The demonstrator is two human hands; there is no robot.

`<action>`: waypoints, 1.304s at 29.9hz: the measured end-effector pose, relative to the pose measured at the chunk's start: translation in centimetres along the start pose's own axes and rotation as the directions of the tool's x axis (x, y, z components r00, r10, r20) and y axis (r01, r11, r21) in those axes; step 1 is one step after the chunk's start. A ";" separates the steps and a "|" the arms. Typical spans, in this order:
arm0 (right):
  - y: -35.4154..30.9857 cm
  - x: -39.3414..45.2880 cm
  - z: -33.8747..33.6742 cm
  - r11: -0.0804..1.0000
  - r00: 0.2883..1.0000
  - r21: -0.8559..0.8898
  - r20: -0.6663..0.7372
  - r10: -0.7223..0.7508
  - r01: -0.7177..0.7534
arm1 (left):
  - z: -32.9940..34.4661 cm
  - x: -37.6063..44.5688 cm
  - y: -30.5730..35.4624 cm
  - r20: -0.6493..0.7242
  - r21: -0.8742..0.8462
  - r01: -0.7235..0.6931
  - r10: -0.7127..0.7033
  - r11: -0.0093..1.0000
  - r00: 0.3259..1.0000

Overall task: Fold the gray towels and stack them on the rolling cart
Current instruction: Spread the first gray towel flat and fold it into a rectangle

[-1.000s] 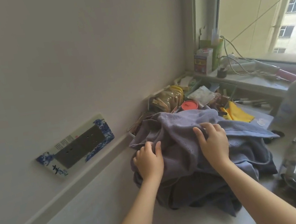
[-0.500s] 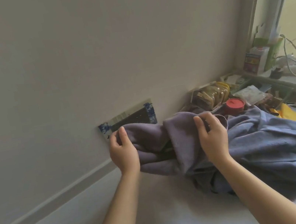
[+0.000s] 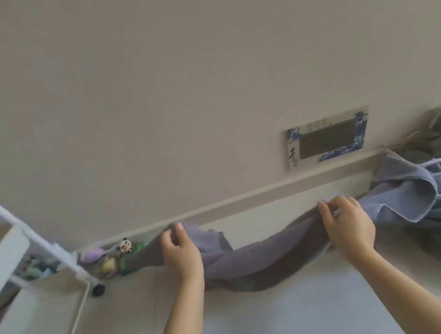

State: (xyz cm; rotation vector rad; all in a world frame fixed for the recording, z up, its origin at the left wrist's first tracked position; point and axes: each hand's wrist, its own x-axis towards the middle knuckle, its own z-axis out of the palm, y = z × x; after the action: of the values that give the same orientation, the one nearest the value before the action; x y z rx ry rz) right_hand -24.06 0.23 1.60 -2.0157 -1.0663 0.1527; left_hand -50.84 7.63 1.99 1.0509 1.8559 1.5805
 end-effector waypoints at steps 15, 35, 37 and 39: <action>-1.6 -10.4 11.3 0.860 0.857 -0.274 0.425 -0.293 0.430 | -8.2 1.6 -11.0 0.102 0.517 -0.080 0.031 0.852 0.994; 2.7 -12.2 17.1 0.876 0.798 -0.249 0.561 -0.218 0.414 | -3.5 5.5 -15.6 0.757 0.578 -0.554 -0.140 0.599 0.638; 1.6 -12.6 18.1 0.899 0.685 -0.120 0.692 -0.228 0.421 | -3.4 5.5 -16.3 0.771 0.561 -0.534 -0.166 0.633 0.614; 1.3 -12.8 18.9 0.895 0.624 -0.094 0.748 -0.226 0.437 | -3.7 5.6 -16.7 0.753 0.514 -0.524 -0.064 0.679 0.655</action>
State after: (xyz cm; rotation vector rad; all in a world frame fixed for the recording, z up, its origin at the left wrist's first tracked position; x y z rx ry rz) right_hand -39.82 2.04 -14.87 -1.9671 -2.0554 0.6884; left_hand -61.05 9.27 -12.74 1.9949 1.7281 0.2929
